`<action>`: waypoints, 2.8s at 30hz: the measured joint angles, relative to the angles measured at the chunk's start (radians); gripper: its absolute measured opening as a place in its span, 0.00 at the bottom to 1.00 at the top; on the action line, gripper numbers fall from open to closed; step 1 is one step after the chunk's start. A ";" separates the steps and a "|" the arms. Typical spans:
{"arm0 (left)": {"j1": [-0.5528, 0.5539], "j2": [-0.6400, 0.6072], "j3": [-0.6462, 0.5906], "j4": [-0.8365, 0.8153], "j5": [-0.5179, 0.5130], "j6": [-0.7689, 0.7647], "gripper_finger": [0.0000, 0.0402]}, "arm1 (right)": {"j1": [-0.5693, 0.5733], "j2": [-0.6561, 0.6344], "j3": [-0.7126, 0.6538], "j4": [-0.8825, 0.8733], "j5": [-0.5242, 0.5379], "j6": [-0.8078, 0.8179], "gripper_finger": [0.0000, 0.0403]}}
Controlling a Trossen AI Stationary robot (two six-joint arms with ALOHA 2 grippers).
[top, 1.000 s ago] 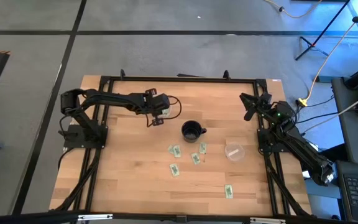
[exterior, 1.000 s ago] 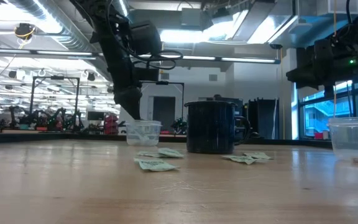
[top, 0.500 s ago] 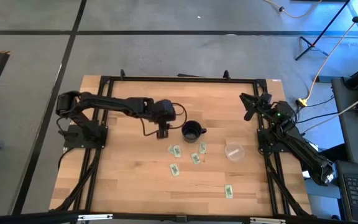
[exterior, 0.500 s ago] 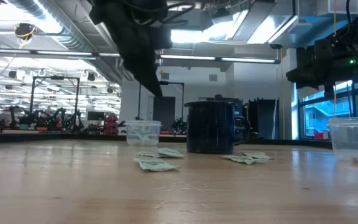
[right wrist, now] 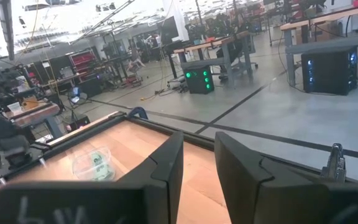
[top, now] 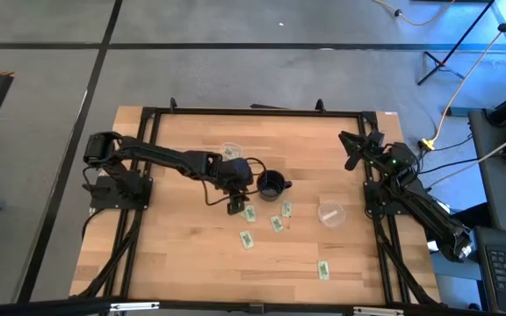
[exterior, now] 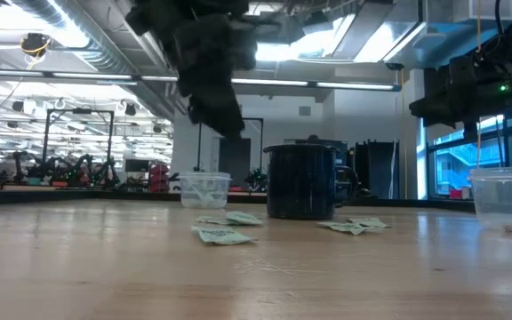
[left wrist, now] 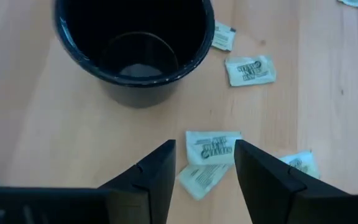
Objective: Pick and place items into bin
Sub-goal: Put the green stevia packet into the top transparent bin
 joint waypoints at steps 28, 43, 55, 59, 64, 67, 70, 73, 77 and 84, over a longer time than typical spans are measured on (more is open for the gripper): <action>-0.014 0.265 0.001 0.110 0.120 -0.114 0.38 | 0.000 0.000 0.000 0.000 -0.001 0.000 0.24; -0.010 0.265 0.001 0.110 0.112 -0.078 0.35 | 0.000 0.000 0.000 0.000 0.000 -0.002 0.24; -0.003 0.269 -0.001 0.113 0.108 -0.074 0.14 | 0.000 0.000 0.000 0.000 0.000 -0.002 0.24; -0.003 0.269 -0.001 0.115 0.109 -0.079 0.11 | 0.000 0.000 0.000 0.000 0.000 -0.002 0.24; -0.003 0.272 -0.002 0.129 0.171 -0.084 0.12 | 0.000 0.000 0.000 0.000 0.000 -0.005 0.24; -0.003 0.272 -0.002 0.159 0.192 -0.089 0.15 | 0.000 0.000 0.000 0.000 0.000 -0.005 0.24; 0.000 0.272 -0.002 0.165 0.189 -0.101 0.17 | 0.000 0.000 0.000 0.000 0.000 -0.005 0.24; -0.001 0.272 -0.002 0.166 0.187 -0.104 0.19 | 0.000 0.000 0.000 0.000 0.000 -0.005 0.24; -0.008 0.271 -0.002 0.173 0.187 -0.105 0.20 | 0.000 0.000 0.000 0.000 0.000 -0.005 0.24; -0.013 0.270 -0.002 0.195 0.182 -0.108 0.24 | 0.000 0.000 0.000 0.000 0.000 -0.005 0.24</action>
